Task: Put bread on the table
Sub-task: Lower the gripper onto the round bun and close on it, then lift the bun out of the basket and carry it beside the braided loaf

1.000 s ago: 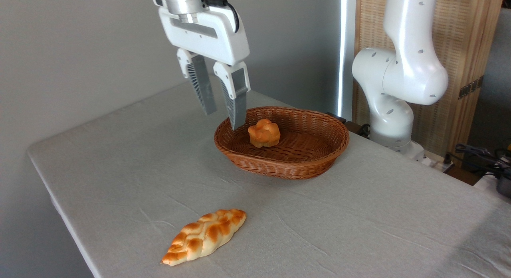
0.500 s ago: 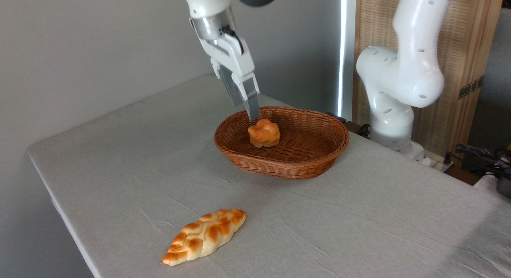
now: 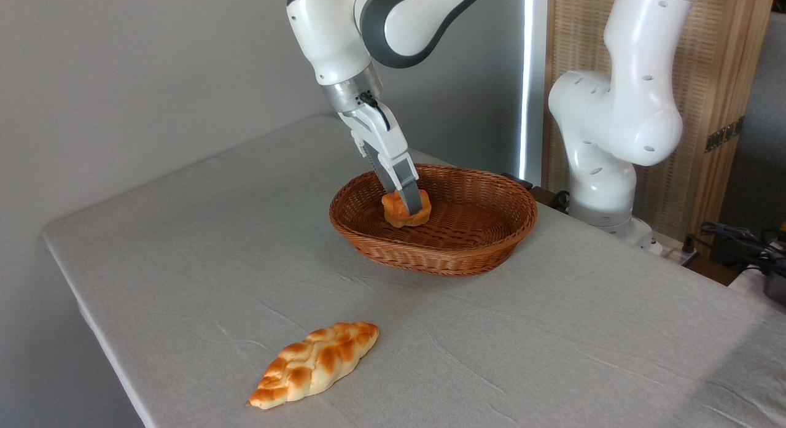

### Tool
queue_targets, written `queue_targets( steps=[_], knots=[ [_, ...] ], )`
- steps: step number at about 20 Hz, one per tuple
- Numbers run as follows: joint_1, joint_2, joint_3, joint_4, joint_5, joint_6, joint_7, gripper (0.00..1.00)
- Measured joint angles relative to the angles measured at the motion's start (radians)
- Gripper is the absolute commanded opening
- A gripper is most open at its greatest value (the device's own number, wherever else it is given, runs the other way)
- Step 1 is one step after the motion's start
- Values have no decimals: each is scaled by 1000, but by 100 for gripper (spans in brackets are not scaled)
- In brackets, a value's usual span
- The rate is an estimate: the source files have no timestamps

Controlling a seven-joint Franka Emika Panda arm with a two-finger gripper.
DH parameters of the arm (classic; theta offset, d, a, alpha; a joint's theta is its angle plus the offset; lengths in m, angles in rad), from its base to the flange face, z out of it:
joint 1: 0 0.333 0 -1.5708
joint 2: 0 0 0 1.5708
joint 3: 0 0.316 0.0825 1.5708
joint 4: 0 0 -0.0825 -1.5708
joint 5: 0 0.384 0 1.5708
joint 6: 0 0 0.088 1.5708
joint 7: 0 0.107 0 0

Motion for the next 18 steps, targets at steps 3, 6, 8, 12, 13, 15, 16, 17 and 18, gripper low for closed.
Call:
queue_targets(
  steps=[3, 6, 8, 12, 13, 15, 16, 17, 18],
  knots=[
    [0, 2, -1, -16, 0, 12, 0, 93],
    [0, 5, -1, -42, 0, 64, 0, 51],
    [0, 6, -1, -49, 0, 77, 0, 39],
    [0, 8, -1, -51, 35, 82, 1, 32],
    [-1, 8, -2, -51, 38, 83, 1, 32],
    [-1, 8, -2, -51, 42, 83, 1, 30],
    [-1, 8, -3, -51, 42, 83, 1, 30],
    [-1, 8, -3, -51, 42, 83, 1, 30],
    [-1, 8, -3, -51, 42, 83, 1, 30]
  ],
)
